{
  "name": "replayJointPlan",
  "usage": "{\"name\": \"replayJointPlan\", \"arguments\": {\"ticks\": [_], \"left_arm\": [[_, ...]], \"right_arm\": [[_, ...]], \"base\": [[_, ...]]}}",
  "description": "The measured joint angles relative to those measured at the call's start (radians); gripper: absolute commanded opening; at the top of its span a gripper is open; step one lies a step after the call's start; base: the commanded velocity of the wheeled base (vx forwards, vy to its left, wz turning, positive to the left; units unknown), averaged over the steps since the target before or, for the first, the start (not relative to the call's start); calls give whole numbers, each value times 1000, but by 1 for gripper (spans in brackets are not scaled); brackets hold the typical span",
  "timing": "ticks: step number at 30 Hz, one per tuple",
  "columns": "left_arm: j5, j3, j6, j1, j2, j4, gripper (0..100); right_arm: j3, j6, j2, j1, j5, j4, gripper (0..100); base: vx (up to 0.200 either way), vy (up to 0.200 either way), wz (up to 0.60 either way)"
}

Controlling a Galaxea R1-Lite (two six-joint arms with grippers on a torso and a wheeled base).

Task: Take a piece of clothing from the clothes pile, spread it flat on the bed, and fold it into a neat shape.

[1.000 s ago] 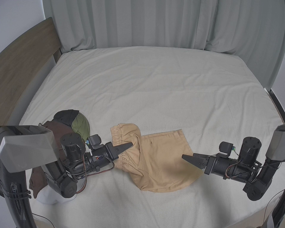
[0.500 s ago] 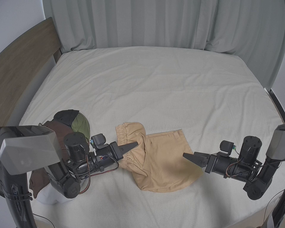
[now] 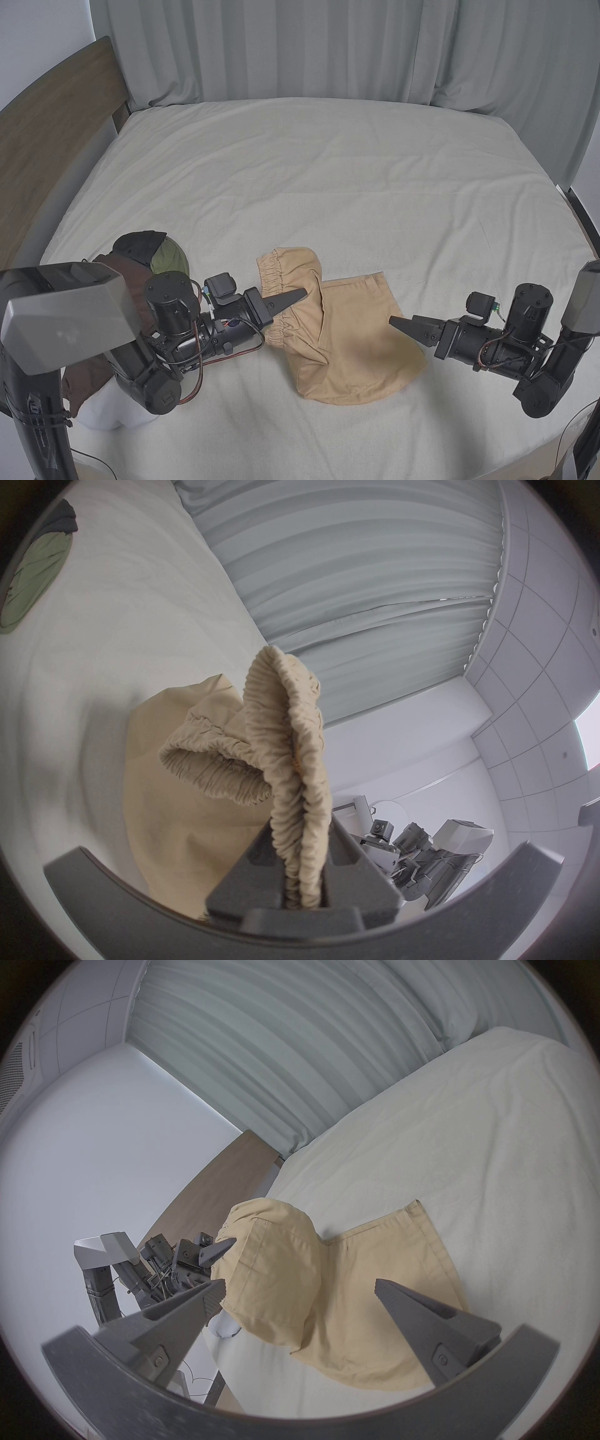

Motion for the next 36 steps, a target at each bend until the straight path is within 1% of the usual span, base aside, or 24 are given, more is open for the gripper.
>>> {"name": "replayJointPlan", "arguments": {"ticks": [9, 12, 18, 22, 32, 33, 36], "left_arm": [[1, -58, -62, -39, 37, 0, 0], [5, -88, -65, -54, 68, 0, 0], [56, -176, -67, -86, 149, 0, 0], [70, -224, -66, -103, 199, 0, 0], [77, -264, -58, -117, 271, 0, 0], [77, -266, -57, -118, 274, 0, 100], [80, -268, -57, -119, 280, 0, 100]], "right_arm": [[-18, 1, 0, -7, 0, 0, 100], [-23, 1, 0, -13, 0, 0, 100], [-31, 5, 1, -28, 1, 0, 100], [-34, 7, 1, -34, 1, 0, 100], [-39, 8, 2, -38, 1, 0, 100], [-39, 8, 2, -39, 1, 0, 100], [-41, 8, 3, -39, 1, 0, 100]], "base": [[0, 0, 0], [0, 0, 0], [0, 0, 0], [0, 0, 0], [0, 0, 0], [0, 0, 0], [0, 0, 0]]}}
